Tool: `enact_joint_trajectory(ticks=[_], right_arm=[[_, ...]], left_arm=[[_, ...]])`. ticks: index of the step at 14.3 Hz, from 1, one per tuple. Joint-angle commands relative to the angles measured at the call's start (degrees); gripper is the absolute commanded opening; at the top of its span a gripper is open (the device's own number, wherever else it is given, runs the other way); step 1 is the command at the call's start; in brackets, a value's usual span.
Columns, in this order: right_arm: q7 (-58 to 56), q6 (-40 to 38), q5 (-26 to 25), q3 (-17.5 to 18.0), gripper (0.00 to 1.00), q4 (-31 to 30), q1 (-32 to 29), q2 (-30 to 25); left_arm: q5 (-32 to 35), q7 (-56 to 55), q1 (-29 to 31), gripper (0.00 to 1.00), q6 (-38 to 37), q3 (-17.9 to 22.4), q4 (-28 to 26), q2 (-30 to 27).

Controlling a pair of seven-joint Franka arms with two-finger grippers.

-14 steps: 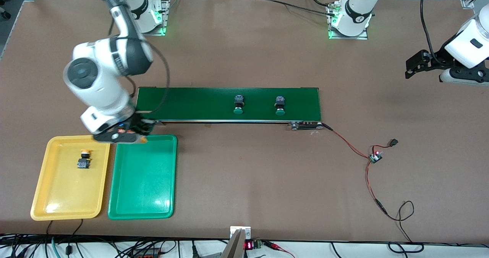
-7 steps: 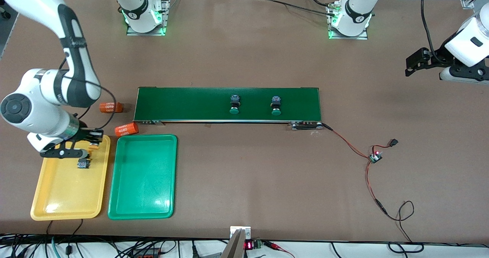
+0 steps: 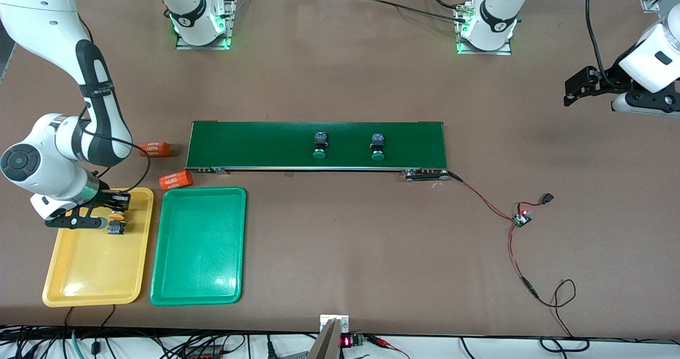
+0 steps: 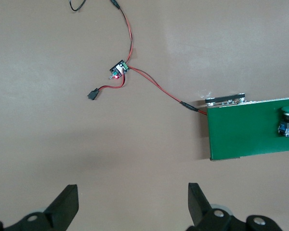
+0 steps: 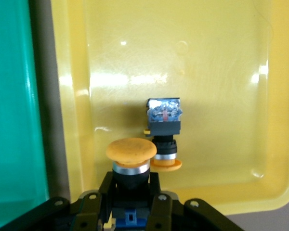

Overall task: Sort buttons by color to trays
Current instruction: 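Lower the yellow button into the yellow tray and open the right gripper, then move the right gripper back over a green button on the belt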

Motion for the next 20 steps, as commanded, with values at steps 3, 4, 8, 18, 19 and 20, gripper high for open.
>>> enact_joint_trajectory(ticks=[3, 4, 8, 18, 19, 20], right_arm=[[-1.1, 2.0, 0.1, 0.9, 0.73, 1.2, -1.2, 1.7], [-1.7, 2.0, 0.3, 0.9, 0.86, 1.2, -1.2, 1.5], [0.8, -2.0, 1.0, 1.2, 1.0, -2.7, 1.5, -4.4], [32.0, -9.2, 2.3, 12.3, 1.0, -28.5, 11.9, -31.8], [37.1, -9.4, 2.4, 14.7, 1.0, -28.7, 12.5, -32.2], [41.2, -9.2, 2.4, 16.1, 1.0, -28.7, 13.5, -32.4]], left_arm=[[1.2, 0.4, -1.0, 1.0, -1.3, -0.1, 6.1, 2.4], [1.1, 0.5, -1.0, 1.0, -1.3, -0.1, 7.3, 3.4], [0.5, 0.6, -1.1, 1.0, -0.9, -0.1, 10.5, 7.1], [0.7, 0.6, -0.9, 1.0, -1.3, -0.7, 10.6, 7.1], [0.6, 0.6, -0.9, 1.0, -1.2, -0.7, 10.6, 7.1], [0.7, 0.6, -1.0, 1.0, -1.2, -0.7, 10.6, 7.1]])
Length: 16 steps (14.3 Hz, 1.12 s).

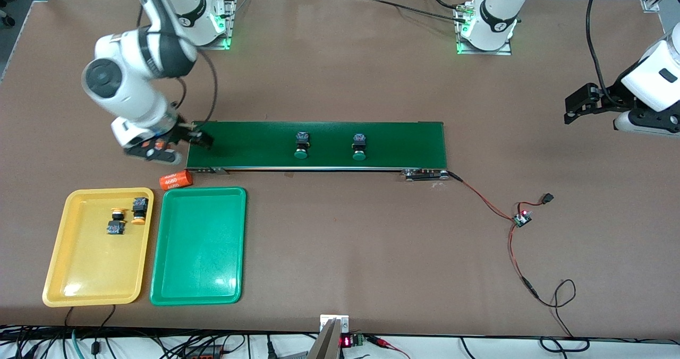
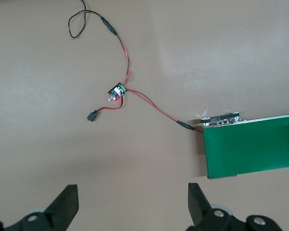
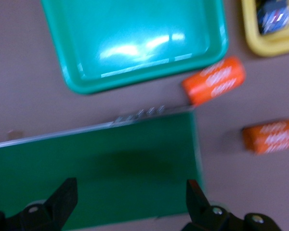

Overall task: Sort buttons by color to trays
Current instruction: 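Move the right gripper back over a green button on the belt, then grasp the green button with the right gripper and lift it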

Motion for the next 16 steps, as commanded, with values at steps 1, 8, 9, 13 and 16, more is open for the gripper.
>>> enact_joint_trajectory(ticks=[1, 8, 9, 13, 16], right_arm=[[8.9, 0.3, 0.7, 3.6, 1.0, -1.9, 2.3, -1.8], [12.8, 6.9, 0.7, 4.2, 1.0, -1.8, 10.9, 3.6], [12.7, 8.3, 0.6, 4.2, 1.0, -1.7, 12.0, 4.8], [10.9, 9.4, -3.4, 4.2, 1.0, -0.6, 13.2, 7.7], [10.5, 9.5, -4.7, 4.2, 1.0, -0.4, 13.4, 8.2]], left_arm=[[0.7, 0.5, -0.2, 1.0, -1.2, -0.1, 1.6, 0.5], [0.2, 0.5, 0.2, 1.0, -1.2, -0.2, 1.5, 0.6], [0.2, 0.5, 0.3, 1.0, -1.2, -0.2, 1.5, 0.5], [0.1, 0.6, 0.0, 1.0, -1.2, -0.3, 1.6, 0.5], [0.1, 0.6, 0.8, 1.0, -1.0, 0.1, 1.4, 0.6]])
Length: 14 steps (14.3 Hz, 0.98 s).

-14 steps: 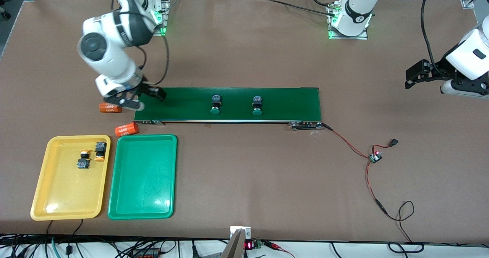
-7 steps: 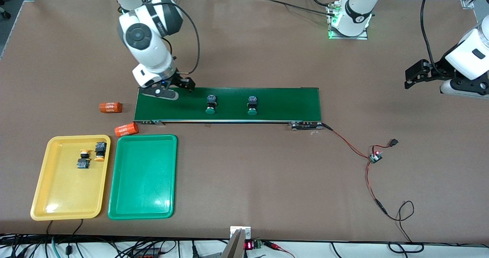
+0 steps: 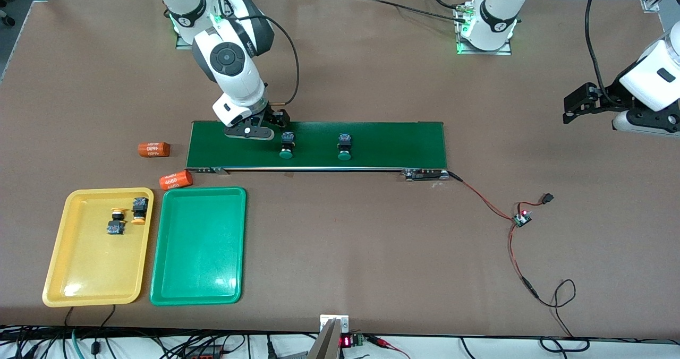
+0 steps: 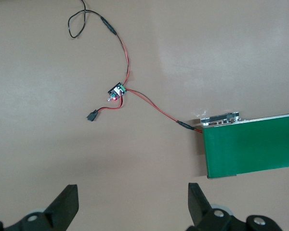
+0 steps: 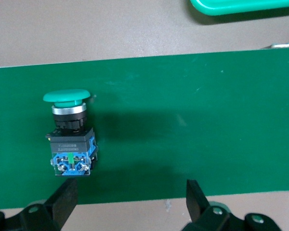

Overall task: Sort buttons by color to trays
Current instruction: 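Grasp the green button with the right gripper and lift it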

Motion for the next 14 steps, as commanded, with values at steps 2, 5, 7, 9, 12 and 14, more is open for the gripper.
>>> enact_joint_trajectory(ticks=[2, 5, 7, 9, 12, 14], right_arm=[[-0.7, 0.5, -0.8, -0.2, 1.0, 1.1, 0.4, 0.7], [-0.5, 2.2, -0.6, -0.2, 1.0, 1.3, 0.4, 2.2], [-0.2, 3.6, -0.6, -0.2, 1.0, 2.3, 0.5, 4.2], [-0.1, 5.1, -0.7, -0.5, 1.0, 2.8, 0.8, 5.6], [-0.7, 5.5, -0.8, -0.9, 0.86, 3.6, 0.8, 6.7], [-0.9, 5.5, -0.8, -1.7, 0.55, 3.5, 0.8, 6.7]], left_arm=[[0.1, 0.6, 0.7, 1.0, -0.8, 0.1, 1.4, 0.6], [0.1, 0.6, 0.1, 1.0, -0.9, -0.1, 1.5, 0.6], [0.1, 0.5, -0.2, 1.0, -1.4, -0.5, 1.4, 0.4], [0.1, 0.5, -0.5, 1.0, -1.8, -1.0, 1.5, 0.5], [0.1, 0.4, -0.6, 1.0, -2.5, -1.1, 1.4, 0.6], [0.1, 0.3, -0.7, 1.0, -2.4, -1.2, 1.3, 0.7]])
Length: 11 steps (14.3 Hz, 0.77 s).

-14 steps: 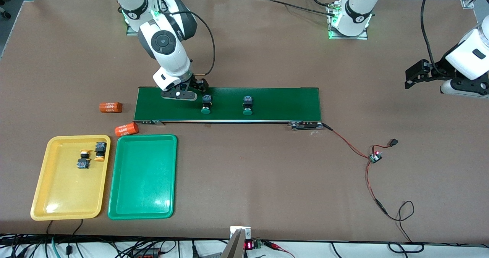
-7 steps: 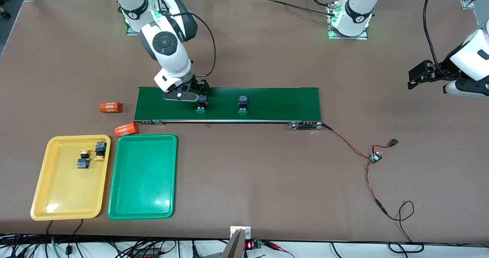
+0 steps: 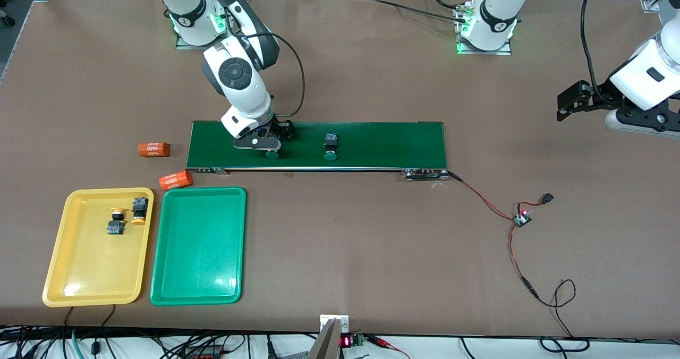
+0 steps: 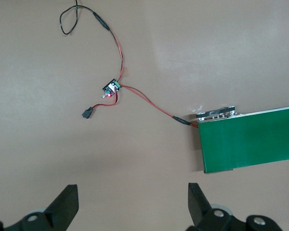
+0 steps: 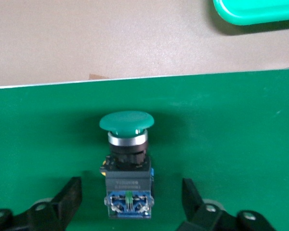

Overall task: Sort buttons by color to trays
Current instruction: 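Grasp the green button with the right gripper and lift it, then lower the green button into the green tray and open the right gripper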

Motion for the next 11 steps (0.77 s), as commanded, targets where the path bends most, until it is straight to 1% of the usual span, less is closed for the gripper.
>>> enact_joint_trajectory(ticks=[1, 2, 3, 5, 7, 9, 11], right_arm=[[-0.6, 0.2, -0.9, -1.5, 0.38, 0.7, 0.7, 0.3], [-0.6, 0.1, -1.0, -2.0, 0.26, 0.7, 0.7, 0.3], [-1.2, 0.0, -1.2, -2.6, 0.2, 0.7, 0.7, 0.3], [-2.8, -0.2, -1.2, -4.1, 0.14, 0.8, 0.7, -0.4], [-5.3, -1.9, -1.2, -6.2, 0.12, 3.1, 0.6, -2.1], [-10.0, -8.5, -1.2, -8.7, 0.12, 9.6, 0.2, -2.4], [-14.6, -10.2, -1.1, -11.1, 0.12, 14.7, -1.3, -0.7]], left_arm=[[0.1, 0.3, -0.4, 1.0, -1.2, -0.4, 1.3, 0.8], [0.1, 0.2, -0.5, 1.0, -1.2, -0.5, 1.4, 0.8], [0.2, 0.2, -0.5, 1.0, -1.1, -0.8, 1.4, 0.8], [0.2, 0.4, 0.2, 1.0, -1.1, -0.8, 1.4, 0.8], [0.2, 0.6, 0.7, 1.0, -1.0, -0.7, 1.5, 0.8], [0.2, 0.6, 1.0, 1.0, -1.6, -0.3, 1.4, 0.7], [0.2, 0.6, 1.2, 1.0, -2.3, -0.1, 1.5, 0.6]])
